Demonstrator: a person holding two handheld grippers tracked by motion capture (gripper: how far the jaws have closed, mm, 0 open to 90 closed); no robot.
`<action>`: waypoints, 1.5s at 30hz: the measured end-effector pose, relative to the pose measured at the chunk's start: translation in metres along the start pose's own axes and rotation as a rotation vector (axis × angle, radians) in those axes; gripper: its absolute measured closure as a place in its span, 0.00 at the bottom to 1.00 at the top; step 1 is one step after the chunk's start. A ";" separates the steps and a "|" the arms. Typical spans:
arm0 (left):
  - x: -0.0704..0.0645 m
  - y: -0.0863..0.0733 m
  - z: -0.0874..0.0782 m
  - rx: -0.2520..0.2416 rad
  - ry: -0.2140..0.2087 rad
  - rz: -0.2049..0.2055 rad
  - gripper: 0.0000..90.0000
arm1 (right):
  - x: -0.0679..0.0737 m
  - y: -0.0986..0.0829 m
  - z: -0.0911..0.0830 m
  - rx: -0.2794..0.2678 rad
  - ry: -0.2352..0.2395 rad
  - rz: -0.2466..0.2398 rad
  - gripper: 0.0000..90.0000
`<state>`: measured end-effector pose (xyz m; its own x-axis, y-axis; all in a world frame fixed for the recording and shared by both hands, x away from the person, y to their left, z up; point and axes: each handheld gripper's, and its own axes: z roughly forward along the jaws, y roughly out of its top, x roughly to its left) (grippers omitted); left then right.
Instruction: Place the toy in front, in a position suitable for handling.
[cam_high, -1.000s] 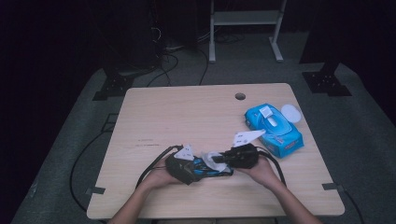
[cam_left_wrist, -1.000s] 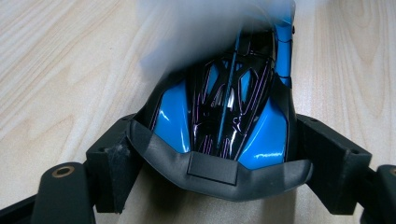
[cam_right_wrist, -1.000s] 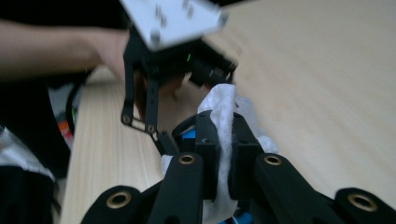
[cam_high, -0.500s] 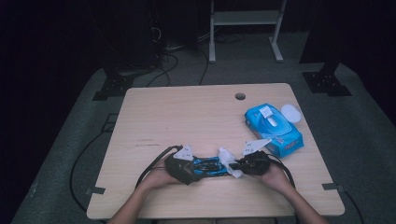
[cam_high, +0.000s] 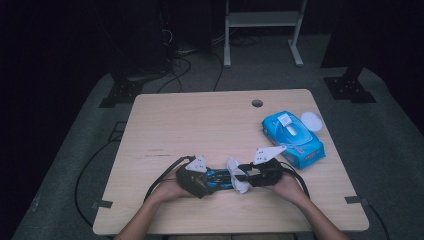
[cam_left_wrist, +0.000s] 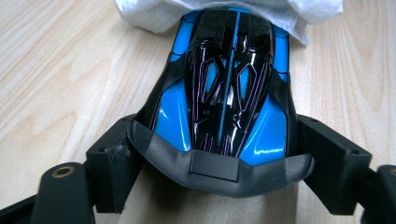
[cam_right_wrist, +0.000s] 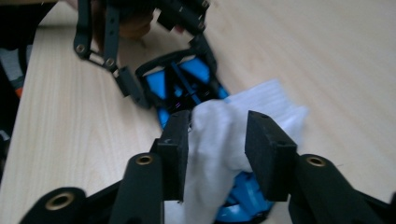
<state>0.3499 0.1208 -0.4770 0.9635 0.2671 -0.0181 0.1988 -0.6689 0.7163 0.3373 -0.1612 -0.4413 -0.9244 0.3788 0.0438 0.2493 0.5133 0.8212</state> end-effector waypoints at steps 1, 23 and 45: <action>0.000 0.000 -0.001 -0.005 -0.002 -0.003 0.21 | -0.002 0.001 0.001 -0.006 -0.004 0.000 0.63; 0.000 0.001 0.000 0.008 0.008 0.039 0.26 | -0.005 -0.011 0.018 0.040 0.072 0.129 0.96; 0.000 0.002 0.003 0.011 0.001 0.025 0.25 | 0.013 0.022 0.047 0.059 0.038 -0.019 0.68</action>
<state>0.3509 0.1171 -0.4773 0.9682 0.2503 0.0006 0.1762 -0.6830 0.7089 0.3445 -0.1094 -0.4494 -0.9392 0.3396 0.0515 0.2475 0.5650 0.7871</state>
